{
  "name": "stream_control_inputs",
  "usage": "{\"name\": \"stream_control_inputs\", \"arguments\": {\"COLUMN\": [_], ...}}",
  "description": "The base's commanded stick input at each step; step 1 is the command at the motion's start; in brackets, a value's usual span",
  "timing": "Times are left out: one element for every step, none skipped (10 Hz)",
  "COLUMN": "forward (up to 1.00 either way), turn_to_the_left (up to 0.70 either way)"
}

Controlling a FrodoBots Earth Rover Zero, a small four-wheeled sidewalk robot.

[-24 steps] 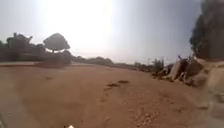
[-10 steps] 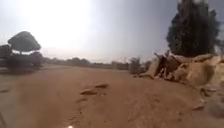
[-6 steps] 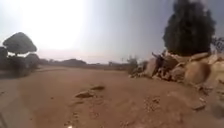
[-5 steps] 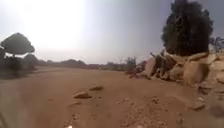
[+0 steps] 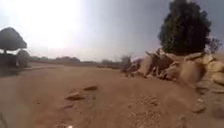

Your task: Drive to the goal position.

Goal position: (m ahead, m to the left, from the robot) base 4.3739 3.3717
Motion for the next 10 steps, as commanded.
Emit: {"name": "stream_control_inputs", "arguments": {"forward": [0.7,0.7,0.7,0.7,0.7,0.7,0.7,0.7,0.7,0.7], "turn_to_the_left": [-0.09,-0.07,-0.06,-0.04,-0.02,0.0,0.0,0.0,-0.03,-0.07]}}
